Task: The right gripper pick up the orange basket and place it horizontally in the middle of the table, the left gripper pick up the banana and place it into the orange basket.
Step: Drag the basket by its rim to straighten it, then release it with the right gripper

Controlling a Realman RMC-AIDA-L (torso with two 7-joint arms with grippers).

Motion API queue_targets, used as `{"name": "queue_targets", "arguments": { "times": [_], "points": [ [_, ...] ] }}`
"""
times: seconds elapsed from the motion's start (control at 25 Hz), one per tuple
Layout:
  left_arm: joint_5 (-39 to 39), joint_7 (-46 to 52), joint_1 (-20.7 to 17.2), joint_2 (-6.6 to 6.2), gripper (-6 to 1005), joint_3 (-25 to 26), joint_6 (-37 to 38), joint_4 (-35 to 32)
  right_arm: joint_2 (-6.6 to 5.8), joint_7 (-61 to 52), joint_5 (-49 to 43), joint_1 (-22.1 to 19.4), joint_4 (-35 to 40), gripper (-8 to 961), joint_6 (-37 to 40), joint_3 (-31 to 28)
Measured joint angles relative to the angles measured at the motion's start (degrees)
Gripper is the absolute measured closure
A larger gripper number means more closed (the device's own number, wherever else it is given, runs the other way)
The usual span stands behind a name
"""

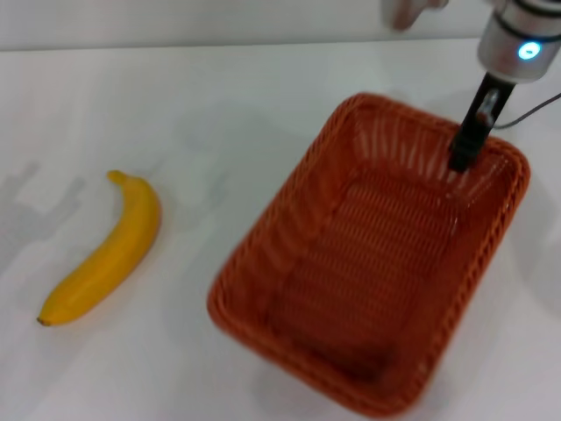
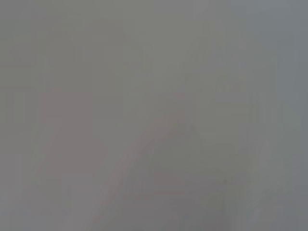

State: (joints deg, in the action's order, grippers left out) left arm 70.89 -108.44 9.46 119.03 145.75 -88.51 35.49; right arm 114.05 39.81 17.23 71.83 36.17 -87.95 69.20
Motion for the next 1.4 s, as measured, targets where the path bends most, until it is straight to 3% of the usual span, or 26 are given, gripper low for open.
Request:
{"name": "queue_targets", "arguments": {
  "times": [0.36, 0.64, 0.84, 1.08, 1.12, 1.16, 1.4],
  "points": [
    [0.06, -0.34, -0.43, -0.32, 165, 0.48, 0.04, 1.36, -2.88, -7.89, -3.91, -8.13, 13.01, 809, -9.48, -19.13],
    [0.14, -0.01, -0.58, -0.38, 168, 0.57, 0.14, 3.41, -2.54, -12.51, -0.04, -17.28, 22.26, 821, -13.93, -31.60],
    [0.34, -0.01, -0.41, -0.68, 170, 0.59, 0.57, 3.58, -1.97, -16.23, 8.43, -24.18, 25.20, 815, -13.62, -32.71],
    [0.79, 0.32, -0.21, -0.73, 172, 0.59, 0.63, 4.90, 1.02, -17.89, 10.49, -29.10, 29.76, 808, -12.53, -32.83],
    [0.82, 0.39, -0.21, -0.73, 173, 0.59, 0.63, 5.03, 1.02, -17.89, 10.49, -29.10, 29.76, 806, -12.53, -32.83],
    [0.84, 0.48, -0.16, -0.73, 173, 0.58, 0.63, 5.09, 1.64, -19.85, 10.62, -30.82, 32.25, 805, -11.55, -30.79],
    [0.84, 0.88, 0.09, -0.73, 176, 0.49, 0.64, 5.26, 1.79, -23.26, 11.50, -33.06, 34.93, 798, -9.65, -23.13]
  ]
}}
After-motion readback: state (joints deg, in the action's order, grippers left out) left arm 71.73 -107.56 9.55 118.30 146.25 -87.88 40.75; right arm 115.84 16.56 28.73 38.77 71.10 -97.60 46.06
